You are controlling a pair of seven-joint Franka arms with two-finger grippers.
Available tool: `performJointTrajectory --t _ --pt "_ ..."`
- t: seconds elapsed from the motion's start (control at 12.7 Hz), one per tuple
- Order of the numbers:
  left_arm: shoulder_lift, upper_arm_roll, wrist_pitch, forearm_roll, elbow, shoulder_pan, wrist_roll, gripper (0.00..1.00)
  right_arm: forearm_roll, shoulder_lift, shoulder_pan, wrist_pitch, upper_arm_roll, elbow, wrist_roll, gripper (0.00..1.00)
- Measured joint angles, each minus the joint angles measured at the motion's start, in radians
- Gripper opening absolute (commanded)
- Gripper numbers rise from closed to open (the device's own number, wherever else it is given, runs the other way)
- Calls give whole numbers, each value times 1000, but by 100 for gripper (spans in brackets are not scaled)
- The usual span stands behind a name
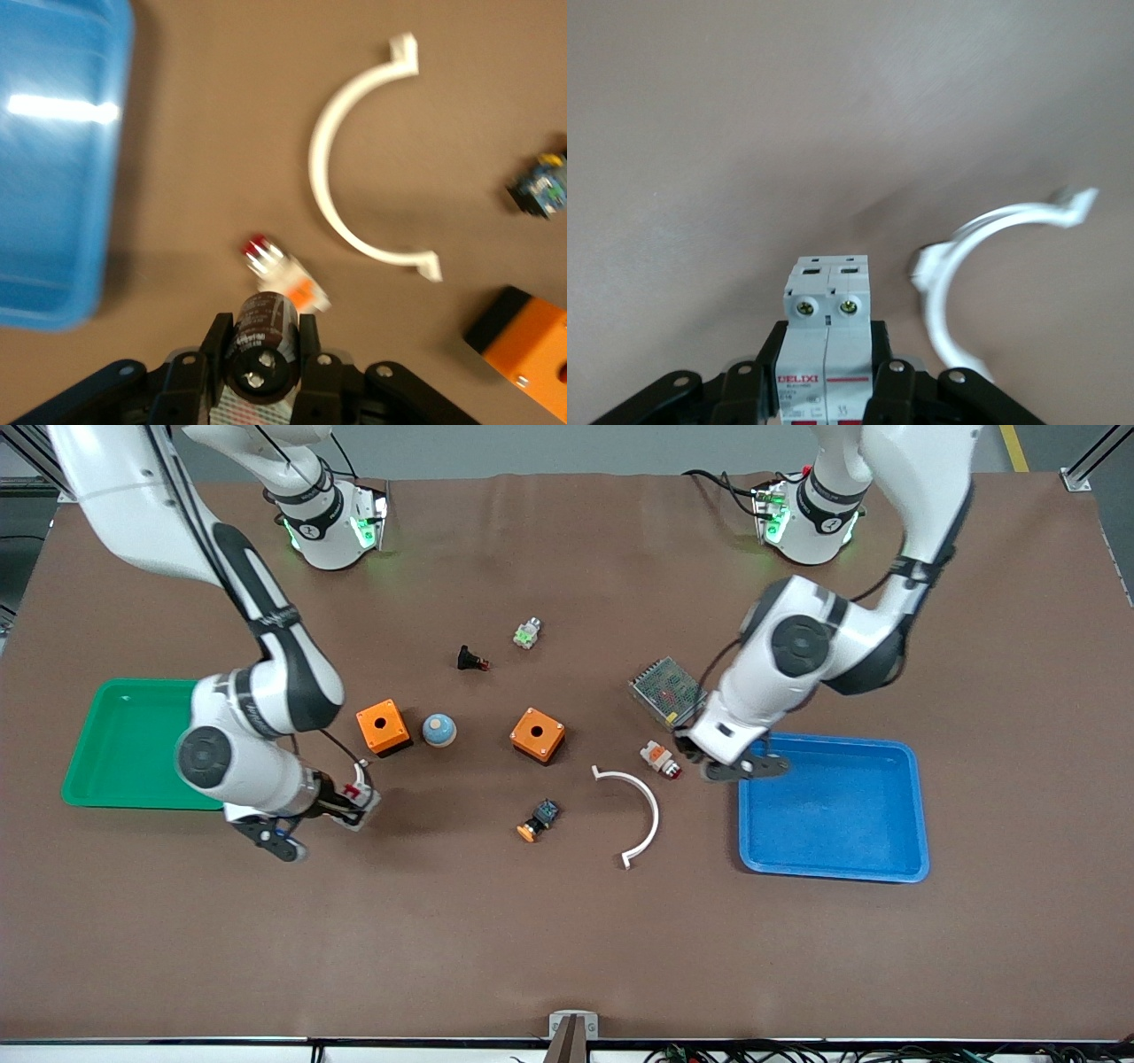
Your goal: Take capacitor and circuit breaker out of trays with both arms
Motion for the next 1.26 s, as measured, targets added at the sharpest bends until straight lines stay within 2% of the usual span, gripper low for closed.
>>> performJointTrajectory --t 0.08,0.24,0.32,0.55,0.63,0.71,0.79,0.87,0.95,1.03,1.11,1.26 --pt "19 0 0 43 10 -50 -104 0 0 27 18 26 0 3 42 29" --pt "74 -1 1 128 42 -127 -293 0 0 55 28 39 -1 14 81 90" --pt "109 0 1 157 64 -163 -373 0 0 57 27 37 -3 22 84 100" --pt "202 1 6 216 112 -230 -538 1 -1 47 14 8 -11 52 77 100" --pt "226 1 15 223 118 -240 -569 1 -5 31 -8 -40 -14 63 23 100" --pt "245 1 27 225 121 -248 -589 4 -5 3 -39 -106 -17 74 -90 100" --pt "262 1 33 225 122 -255 -605 16 -4 -44 -79 -177 -21 83 -227 100" --pt "276 1 38 225 122 -258 -616 19 -3 -104 -125 -242 -25 90 -339 100" --pt "287 1 48 225 123 -259 -621 28 -2 -160 -163 -295 -27 92 -415 100" --pt "299 2 66 225 123 -258 -622 58 -1 -220 -186 -341 -36 92 -481 100" --pt "300 2 71 225 124 -256 -622 100 -1 -276 -186 -378 -59 91 -533 100" --pt "308 5 91 225 124 -255 -628 100 0 -366 -142 -436 -117 88 -617 100"
